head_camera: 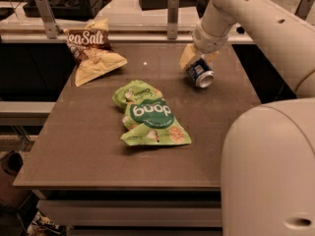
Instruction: Place pepsi can upright
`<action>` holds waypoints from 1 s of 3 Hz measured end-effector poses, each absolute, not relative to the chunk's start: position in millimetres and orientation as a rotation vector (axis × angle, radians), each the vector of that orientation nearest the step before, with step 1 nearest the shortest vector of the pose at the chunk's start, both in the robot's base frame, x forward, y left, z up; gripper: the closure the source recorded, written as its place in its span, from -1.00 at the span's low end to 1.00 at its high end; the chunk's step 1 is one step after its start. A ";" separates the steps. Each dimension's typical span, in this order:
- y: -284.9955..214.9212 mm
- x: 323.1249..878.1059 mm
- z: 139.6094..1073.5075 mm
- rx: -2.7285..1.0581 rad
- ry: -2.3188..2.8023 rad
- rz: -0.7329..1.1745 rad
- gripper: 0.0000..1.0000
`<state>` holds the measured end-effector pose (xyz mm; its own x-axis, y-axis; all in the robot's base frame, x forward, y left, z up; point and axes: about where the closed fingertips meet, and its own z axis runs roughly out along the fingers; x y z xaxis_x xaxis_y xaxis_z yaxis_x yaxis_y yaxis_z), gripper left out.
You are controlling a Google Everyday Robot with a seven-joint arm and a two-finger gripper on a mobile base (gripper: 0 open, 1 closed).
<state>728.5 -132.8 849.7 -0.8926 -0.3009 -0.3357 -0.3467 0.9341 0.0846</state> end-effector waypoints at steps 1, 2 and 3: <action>-152.4 719.8 858.8 -0.416 2.655 0.281 1.00; -167.6 723.3 872.6 -0.375 2.531 0.337 1.00; -183.3 723.6 890.0 -0.341 2.437 0.361 1.00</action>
Offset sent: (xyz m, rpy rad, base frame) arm -0.0041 -0.0608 0.0512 0.2539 -0.3757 -0.0674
